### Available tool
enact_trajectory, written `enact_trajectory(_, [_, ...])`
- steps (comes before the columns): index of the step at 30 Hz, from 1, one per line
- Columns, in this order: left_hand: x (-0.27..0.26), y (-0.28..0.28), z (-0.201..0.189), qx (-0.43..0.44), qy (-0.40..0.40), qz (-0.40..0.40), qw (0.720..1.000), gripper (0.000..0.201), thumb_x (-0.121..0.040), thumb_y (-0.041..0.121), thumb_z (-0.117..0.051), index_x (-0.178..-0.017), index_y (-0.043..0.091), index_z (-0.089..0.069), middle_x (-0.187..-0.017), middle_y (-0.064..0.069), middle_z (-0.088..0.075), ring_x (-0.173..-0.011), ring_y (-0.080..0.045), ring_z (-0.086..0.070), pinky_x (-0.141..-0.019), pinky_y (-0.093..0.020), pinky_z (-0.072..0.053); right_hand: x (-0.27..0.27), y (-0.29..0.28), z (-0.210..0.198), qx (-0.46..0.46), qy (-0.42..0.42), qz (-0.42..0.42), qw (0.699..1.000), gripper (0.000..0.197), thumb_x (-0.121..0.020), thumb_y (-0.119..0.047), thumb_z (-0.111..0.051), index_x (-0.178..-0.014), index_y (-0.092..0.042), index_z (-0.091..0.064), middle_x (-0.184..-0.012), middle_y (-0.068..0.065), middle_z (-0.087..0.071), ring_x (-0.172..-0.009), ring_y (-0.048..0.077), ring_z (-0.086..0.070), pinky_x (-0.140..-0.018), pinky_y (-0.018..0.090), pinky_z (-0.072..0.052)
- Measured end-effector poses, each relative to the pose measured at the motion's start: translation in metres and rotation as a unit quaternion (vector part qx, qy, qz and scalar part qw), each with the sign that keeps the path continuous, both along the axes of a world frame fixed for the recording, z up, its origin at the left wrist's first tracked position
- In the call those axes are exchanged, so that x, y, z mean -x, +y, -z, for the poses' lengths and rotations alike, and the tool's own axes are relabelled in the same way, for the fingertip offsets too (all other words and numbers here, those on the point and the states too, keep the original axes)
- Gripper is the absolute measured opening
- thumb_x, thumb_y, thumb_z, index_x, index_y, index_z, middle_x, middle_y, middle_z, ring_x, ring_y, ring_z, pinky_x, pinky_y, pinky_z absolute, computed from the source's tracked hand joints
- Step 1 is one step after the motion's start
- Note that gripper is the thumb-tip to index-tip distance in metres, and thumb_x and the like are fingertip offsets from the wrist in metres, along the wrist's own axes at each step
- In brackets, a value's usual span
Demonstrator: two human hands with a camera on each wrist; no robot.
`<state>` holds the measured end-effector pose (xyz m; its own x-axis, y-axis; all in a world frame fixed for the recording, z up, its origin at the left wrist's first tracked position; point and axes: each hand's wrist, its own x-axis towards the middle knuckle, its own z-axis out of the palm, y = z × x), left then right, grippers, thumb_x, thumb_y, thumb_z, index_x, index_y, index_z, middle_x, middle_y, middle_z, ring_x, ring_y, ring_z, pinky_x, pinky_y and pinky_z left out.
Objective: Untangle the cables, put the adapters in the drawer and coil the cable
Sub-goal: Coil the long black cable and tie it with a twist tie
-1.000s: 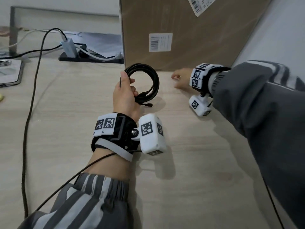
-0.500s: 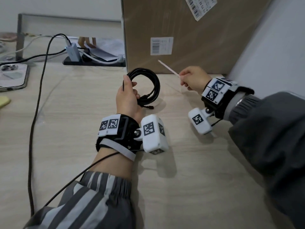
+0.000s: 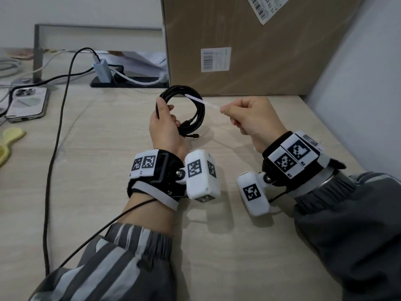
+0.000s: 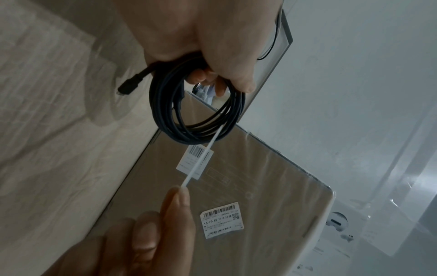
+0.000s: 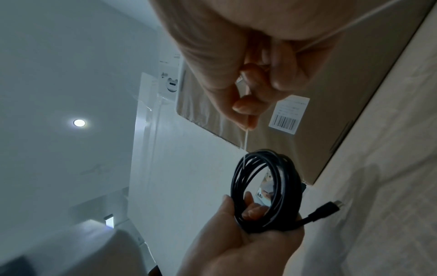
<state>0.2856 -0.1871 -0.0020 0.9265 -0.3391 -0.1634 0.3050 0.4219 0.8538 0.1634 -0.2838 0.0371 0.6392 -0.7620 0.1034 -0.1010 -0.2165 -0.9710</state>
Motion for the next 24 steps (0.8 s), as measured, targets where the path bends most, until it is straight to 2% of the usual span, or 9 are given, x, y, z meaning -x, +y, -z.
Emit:
enact_trajectory(3, [0.005,-0.001,-0.003,0.000,-0.007,0.013,1.000,0.037,-0.098,0.047,-0.041,-0.087,0.015,-0.055,-0.060,0.005,-0.035,-0.052,-0.008,-0.035,-0.064,-0.028,-0.037,-0.001,0.003,0.001,-0.009,0.033,0.002,0.999,0.018,-0.082,-0.013,-0.068,-0.066,-0.012,-0.061,-0.048,-0.007,-0.053,-0.040,0.004,-0.039,-0.039,0.015,-0.031])
enact_trajectory(7, [0.016,-0.005,-0.007,0.012,-0.008,0.049,0.999,0.036,-0.098,0.047,-0.041,-0.093,0.013,-0.051,-0.059,0.005,-0.034,-0.051,-0.008,-0.034,-0.057,-0.024,-0.034,-0.004,0.009,0.005,-0.052,0.023,0.001,0.998,0.015,-0.087,-0.012,-0.063,-0.072,-0.009,-0.061,-0.057,0.001,-0.058,-0.036,0.003,-0.035,-0.037,0.016,-0.027])
enact_trajectory(11, [0.027,-0.008,-0.009,0.039,0.017,0.118,0.992,0.054,-0.096,0.059,-0.030,-0.086,0.013,-0.056,-0.052,0.005,-0.032,-0.049,-0.009,-0.033,-0.057,-0.024,-0.032,-0.006,0.018,0.007,-0.095,-0.028,-0.029,0.995,0.012,-0.092,-0.013,-0.060,-0.081,-0.008,-0.061,-0.059,0.002,-0.058,-0.040,0.006,-0.036,-0.037,0.016,-0.028])
enact_trajectory(14, [0.030,-0.007,-0.008,0.039,0.014,0.142,0.989,0.058,-0.098,0.056,-0.025,-0.081,0.014,-0.061,-0.049,0.005,-0.032,-0.048,-0.010,-0.032,-0.057,-0.026,-0.032,-0.006,0.022,0.007,-0.082,-0.037,-0.047,0.995,0.011,-0.092,-0.015,-0.060,-0.084,-0.008,-0.062,-0.060,0.002,-0.058,-0.041,0.005,-0.037,-0.039,0.015,-0.029])
enact_trajectory(20, [0.024,-0.004,-0.009,0.008,-0.002,0.150,0.989,0.046,-0.099,0.047,-0.034,-0.087,0.018,-0.067,-0.048,0.006,-0.030,-0.047,-0.010,-0.031,-0.057,-0.027,-0.029,-0.006,0.023,0.010,-0.036,0.002,-0.046,0.998,0.010,-0.090,-0.014,-0.063,-0.088,-0.006,-0.066,-0.063,0.004,-0.061,-0.040,0.000,-0.043,-0.042,0.011,-0.033])
enact_trajectory(22, [0.024,-0.005,-0.009,0.006,0.002,0.147,0.989,0.047,-0.098,0.051,-0.035,-0.089,0.018,-0.068,-0.048,0.006,-0.030,-0.046,-0.009,-0.031,-0.057,-0.026,-0.029,-0.004,0.022,0.010,-0.003,0.013,-0.042,0.999,0.009,-0.089,-0.011,-0.064,-0.094,-0.007,-0.070,-0.067,0.002,-0.064,-0.047,-0.003,-0.052,-0.048,0.008,-0.036])
enact_trajectory(24, [0.024,-0.005,-0.008,0.008,0.010,0.145,0.989,0.052,-0.096,0.057,-0.034,-0.094,0.017,-0.067,-0.049,0.006,-0.030,-0.046,-0.009,-0.031,-0.056,-0.025,-0.031,-0.003,0.020,0.010,0.041,0.039,-0.044,0.997,0.018,-0.088,-0.008,-0.062,-0.103,-0.012,-0.072,-0.079,-0.005,-0.068,-0.069,-0.004,-0.060,-0.064,0.010,-0.042])
